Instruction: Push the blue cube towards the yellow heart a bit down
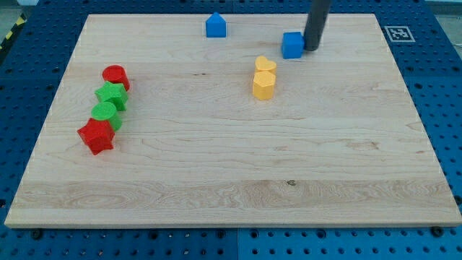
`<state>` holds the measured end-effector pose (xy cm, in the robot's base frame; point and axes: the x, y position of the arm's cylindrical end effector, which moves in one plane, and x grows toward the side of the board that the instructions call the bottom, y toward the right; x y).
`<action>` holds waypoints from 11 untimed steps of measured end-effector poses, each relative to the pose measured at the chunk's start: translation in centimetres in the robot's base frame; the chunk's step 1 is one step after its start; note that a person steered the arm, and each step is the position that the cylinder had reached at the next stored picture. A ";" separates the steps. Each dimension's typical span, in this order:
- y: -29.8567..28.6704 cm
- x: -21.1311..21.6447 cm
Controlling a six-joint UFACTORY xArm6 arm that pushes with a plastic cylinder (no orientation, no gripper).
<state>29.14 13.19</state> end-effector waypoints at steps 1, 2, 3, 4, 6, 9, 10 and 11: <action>-1.7 0.0; -3.2 -0.3; -4.3 -1.6; -4.4 -3.7; -8.0 -3.7; -8.0 -2.4; -8.0 -2.0; -8.0 -2.0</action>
